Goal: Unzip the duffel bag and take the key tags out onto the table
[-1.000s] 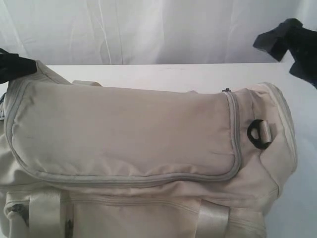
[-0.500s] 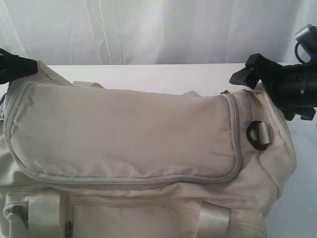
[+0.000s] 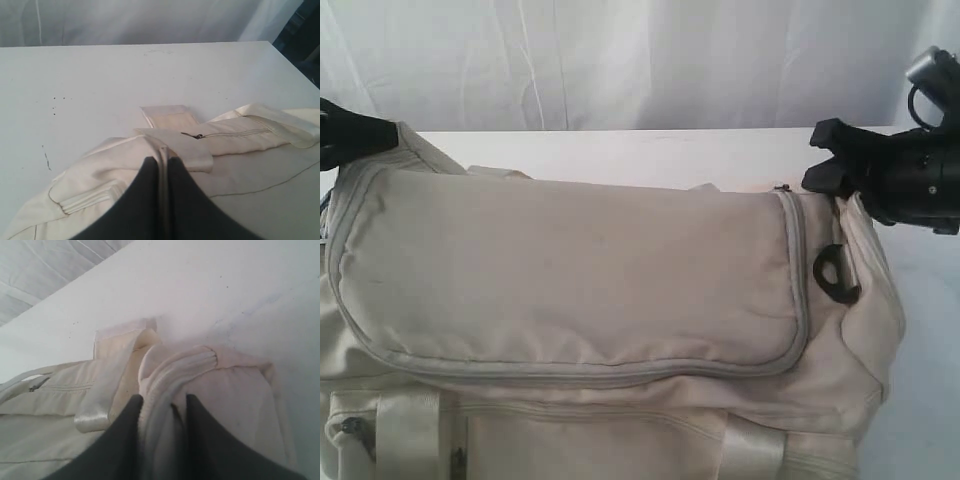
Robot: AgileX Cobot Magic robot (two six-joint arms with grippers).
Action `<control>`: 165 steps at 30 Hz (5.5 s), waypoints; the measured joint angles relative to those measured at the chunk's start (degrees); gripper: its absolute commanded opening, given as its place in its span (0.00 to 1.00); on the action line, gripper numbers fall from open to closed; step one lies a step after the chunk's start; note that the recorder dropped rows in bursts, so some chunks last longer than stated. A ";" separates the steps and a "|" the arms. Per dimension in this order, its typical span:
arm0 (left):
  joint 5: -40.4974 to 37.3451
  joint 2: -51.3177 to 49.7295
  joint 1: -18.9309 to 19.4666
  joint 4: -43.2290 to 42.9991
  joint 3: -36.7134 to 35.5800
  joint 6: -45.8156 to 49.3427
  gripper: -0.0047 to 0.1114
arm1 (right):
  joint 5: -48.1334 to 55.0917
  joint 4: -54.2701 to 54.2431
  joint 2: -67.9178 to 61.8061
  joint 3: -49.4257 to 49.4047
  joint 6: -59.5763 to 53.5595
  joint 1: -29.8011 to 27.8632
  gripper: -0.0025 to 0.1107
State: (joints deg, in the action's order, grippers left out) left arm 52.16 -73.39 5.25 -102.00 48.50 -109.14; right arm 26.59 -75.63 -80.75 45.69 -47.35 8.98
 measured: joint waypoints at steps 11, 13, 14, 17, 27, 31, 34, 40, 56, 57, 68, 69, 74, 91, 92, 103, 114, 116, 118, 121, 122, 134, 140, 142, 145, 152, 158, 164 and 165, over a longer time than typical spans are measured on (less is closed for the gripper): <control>-3.54 0.00 0.10 0.00 0.00 0.46 0.04 | -11.78 5.70 9.73 -0.69 -7.73 -0.12 0.02; -4.47 0.00 0.55 0.00 0.00 -0.23 0.04 | -11.72 5.82 9.73 -0.82 -7.73 -1.44 0.02; -4.33 0.00 1.27 0.00 0.00 -1.33 0.04 | -11.25 5.71 9.73 -1.11 -7.73 -2.20 0.02; -2.27 0.00 2.36 0.36 -0.68 -2.53 0.04 | -10.80 5.23 9.73 -2.28 -7.73 -3.19 0.02; -1.98 0.22 2.80 1.64 -2.78 -2.76 0.04 | -10.43 4.86 9.73 -3.06 -7.73 -3.29 0.34; -1.66 0.29 3.15 1.50 -2.78 -2.76 0.04 | -12.63 4.86 9.73 -3.06 -7.73 -4.10 0.70; -1.80 0.29 3.53 0.99 -3.12 -2.59 0.12 | -14.12 4.86 10.02 -3.06 -7.73 -4.92 0.78; -1.80 0.34 4.05 1.56 -3.17 -2.13 0.46 | -8.12 4.86 13.45 -2.10 -8.34 -4.68 0.77; 16.28 1.18 1.93 17.94 -2.98 5.22 0.64 | 4.67 11.02 16.47 -0.20 -21.37 3.32 0.77; 16.53 1.18 0.45 18.40 -2.98 5.47 0.64 | 4.90 11.26 16.47 -0.20 -22.42 3.45 0.77; 4.82 1.39 -22.68 30.09 -2.98 22.46 0.64 | 4.01 11.46 16.47 -0.20 -24.22 3.59 0.77; 0.84 1.39 -25.53 33.29 -2.88 26.60 0.64 | 3.27 11.46 16.47 -0.20 -24.22 3.59 0.77; -9.65 0.85 -34.78 46.71 -2.92 41.78 0.64 | -0.22 11.49 16.47 -0.20 -24.22 3.59 0.77; -11.81 -13.76 -42.70 58.39 2.63 54.82 0.64 | -9.43 11.49 16.47 -0.20 -21.25 3.59 0.77; -11.81 -14.24 -42.80 58.39 2.68 54.82 0.64 | -10.35 11.49 16.47 -0.20 -20.58 3.59 0.77; -12.10 -18.09 -45.33 49.40 2.91 52.91 0.64 | -9.31 11.38 14.89 -0.20 -18.26 3.59 0.77; -6.41 -18.13 -45.69 35.19 3.05 45.18 0.64 | -6.55 11.38 9.46 -0.20 -12.68 3.59 0.77; -3.09 -18.13 -45.69 33.77 3.05 44.24 0.64 | -4.45 11.38 8.43 -0.20 -10.08 3.59 0.77; -0.75 -18.13 -46.11 33.20 3.05 43.94 0.64 | -1.89 11.38 7.37 -0.20 -8.70 3.59 0.77; -0.27 -18.13 -47.43 31.98 3.05 43.68 0.64 | 1.67 11.38 5.84 -0.20 -8.09 3.59 0.77; -0.53 -18.13 -48.11 31.25 3.05 43.68 0.64 | 2.51 11.38 5.53 -0.20 -8.09 3.59 0.77; -2.86 -18.22 -51.28 42.67 3.05 54.12 0.64 | 1.12 11.38 5.27 -0.20 -7.86 3.59 0.76; -11.54 -18.78 -51.28 54.28 6.22 62.20 0.64 | -0.68 11.38 5.27 -0.20 -6.45 3.59 0.57; -11.80 -20.59 -51.28 54.27 6.68 62.20 0.64 | -0.68 11.38 5.27 -0.20 -5.67 3.59 0.52; -12.23 -23.89 -51.28 51.17 6.82 57.70 0.64 | -0.68 11.38 5.27 -0.20 -3.11 3.59 0.38; -6.93 -25.64 -51.28 39.64 6.82 46.76 0.59 | -0.68 11.49 5.27 -0.20 -1.50 3.59 0.18; -6.40 -25.64 -51.28 34.39 6.93 41.77 0.49 | -0.13 11.60 5.27 -0.20 -1.27 3.59 0.31; -6.10 -25.73 -51.38 31.12 7.03 39.35 0.49 | 1.87 11.60 5.27 -0.20 -1.27 3.59 0.55; -6.10 -25.73 -51.65 30.84 7.03 39.21 0.49 | 2.63 11.50 5.27 -0.20 -1.27 3.59 0.56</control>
State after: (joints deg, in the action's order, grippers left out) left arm 46.06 -99.12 -46.40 -71.16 55.53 -69.94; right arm 29.22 -64.14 -75.48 45.49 -48.62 12.57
